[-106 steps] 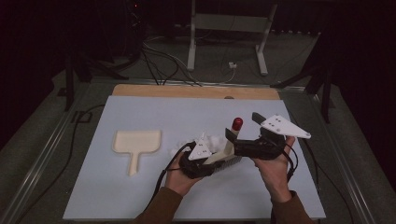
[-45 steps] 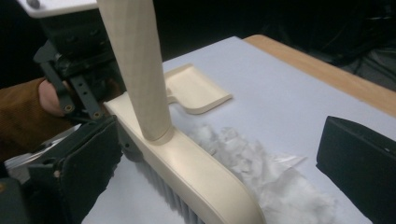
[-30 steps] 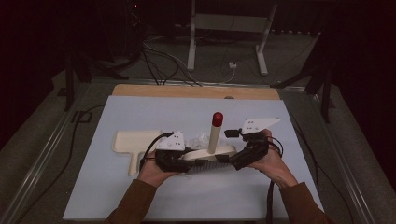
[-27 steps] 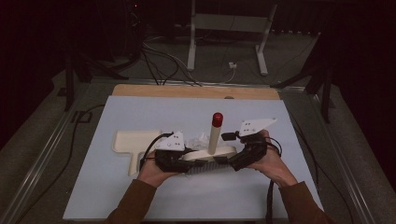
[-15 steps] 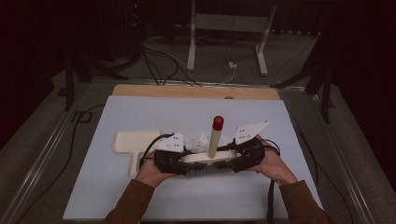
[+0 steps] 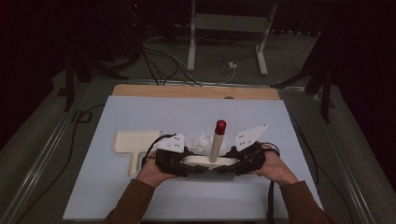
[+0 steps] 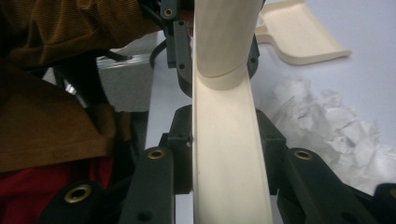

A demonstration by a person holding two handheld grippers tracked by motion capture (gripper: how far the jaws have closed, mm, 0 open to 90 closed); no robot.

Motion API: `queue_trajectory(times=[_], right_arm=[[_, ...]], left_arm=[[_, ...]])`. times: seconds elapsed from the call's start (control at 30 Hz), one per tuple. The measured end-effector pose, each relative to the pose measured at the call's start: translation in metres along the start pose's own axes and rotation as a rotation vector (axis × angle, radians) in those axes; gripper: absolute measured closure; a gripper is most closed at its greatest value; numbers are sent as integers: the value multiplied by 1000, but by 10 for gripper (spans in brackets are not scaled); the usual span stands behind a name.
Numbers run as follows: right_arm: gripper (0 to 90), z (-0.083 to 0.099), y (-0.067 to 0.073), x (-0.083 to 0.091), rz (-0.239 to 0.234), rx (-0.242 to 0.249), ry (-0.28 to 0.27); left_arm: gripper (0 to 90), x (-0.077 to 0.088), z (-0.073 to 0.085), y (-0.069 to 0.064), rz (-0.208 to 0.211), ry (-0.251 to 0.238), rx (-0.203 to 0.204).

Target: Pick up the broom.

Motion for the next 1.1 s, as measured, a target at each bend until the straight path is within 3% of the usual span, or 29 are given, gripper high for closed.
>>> queue_trajectory(times=[0.13,0.23,0.43,0.6,0.67,0.73,0.93,1.1], right_arm=[[680,1,0,-1,18,-5,10],[680,2,0,-2,21,-21,10],[680,3,-2,-2,33,-51,-5],[680,4,-5,0,53,-73,-16],[680,3,-6,1,61,-86,-26],[680,3,-7,1,69,-92,-32],[679,2,-7,2,80,-97,-38],[679,2,-8,3,85,-104,-42]], left_arm=[[594,0,0,2,-29,-10,5],[498,1,-1,6,-56,-22,22],[411,8,0,12,-109,-43,51],[266,17,-1,18,-192,-65,62],[167,19,-1,20,-230,-69,69],[136,22,-1,21,-259,-80,71],[21,27,-1,22,-290,-94,78],[7,32,-1,24,-330,-103,76]])
Point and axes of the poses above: each handheld gripper's, and its own axes: x roughly backward along the jaws, z roughly out of its underside, y roughly to its left, the point moved 10 cm from there along -x, roughly forward along the jaws, and after that the axes turned 7 degrees about z, right-handed, at the moved point
